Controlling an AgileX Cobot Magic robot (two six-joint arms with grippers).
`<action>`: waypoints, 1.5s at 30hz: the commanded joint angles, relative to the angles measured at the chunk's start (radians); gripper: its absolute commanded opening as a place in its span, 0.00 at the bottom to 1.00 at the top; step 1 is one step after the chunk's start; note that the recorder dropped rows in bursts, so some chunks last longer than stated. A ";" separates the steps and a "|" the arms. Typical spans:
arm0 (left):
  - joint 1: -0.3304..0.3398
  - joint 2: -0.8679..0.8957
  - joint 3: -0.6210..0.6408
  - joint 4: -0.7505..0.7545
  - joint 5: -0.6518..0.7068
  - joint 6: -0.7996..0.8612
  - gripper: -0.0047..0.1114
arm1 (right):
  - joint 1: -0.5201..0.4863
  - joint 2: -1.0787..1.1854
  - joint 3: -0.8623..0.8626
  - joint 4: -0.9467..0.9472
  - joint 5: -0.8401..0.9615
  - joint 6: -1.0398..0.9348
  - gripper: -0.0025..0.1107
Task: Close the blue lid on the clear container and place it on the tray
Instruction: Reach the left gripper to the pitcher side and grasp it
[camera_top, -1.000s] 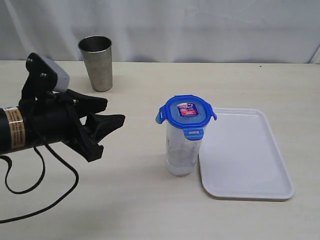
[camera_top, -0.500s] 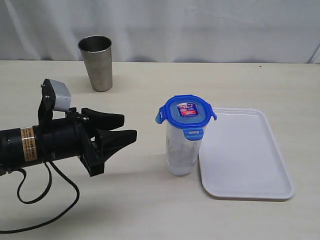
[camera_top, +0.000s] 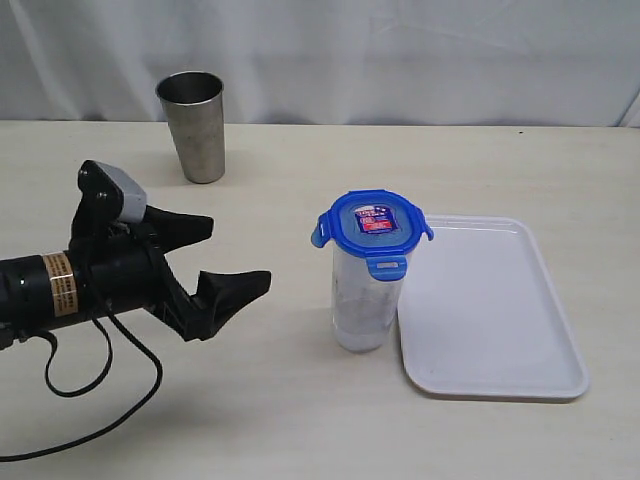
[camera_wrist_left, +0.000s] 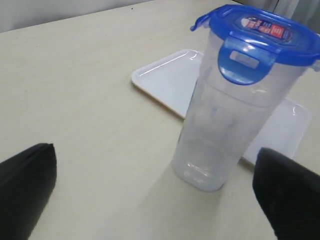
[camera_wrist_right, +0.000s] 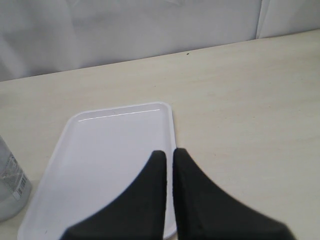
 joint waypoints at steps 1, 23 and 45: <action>0.000 0.003 0.001 -0.014 -0.026 0.015 0.95 | -0.001 -0.005 0.002 0.000 -0.004 0.001 0.06; 0.000 0.291 -0.173 0.248 -0.291 0.431 0.95 | -0.001 -0.005 0.002 0.000 -0.004 0.001 0.06; -0.179 0.528 -0.571 0.302 -0.251 0.187 0.95 | -0.001 -0.005 0.002 0.000 -0.004 0.001 0.06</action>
